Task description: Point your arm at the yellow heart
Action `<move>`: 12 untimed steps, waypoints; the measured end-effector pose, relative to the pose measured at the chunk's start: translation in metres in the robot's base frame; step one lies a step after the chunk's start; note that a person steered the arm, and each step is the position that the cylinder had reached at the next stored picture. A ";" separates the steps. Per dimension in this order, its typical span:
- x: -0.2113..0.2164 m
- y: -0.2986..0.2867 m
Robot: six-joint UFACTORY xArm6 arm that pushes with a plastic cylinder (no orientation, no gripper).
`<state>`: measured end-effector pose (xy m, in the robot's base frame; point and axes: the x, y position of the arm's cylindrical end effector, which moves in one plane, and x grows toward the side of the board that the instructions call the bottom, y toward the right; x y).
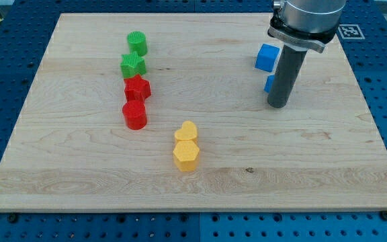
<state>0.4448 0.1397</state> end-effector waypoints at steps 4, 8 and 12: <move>-0.017 0.000; 0.157 -0.029; 0.120 -0.211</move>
<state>0.5643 -0.0710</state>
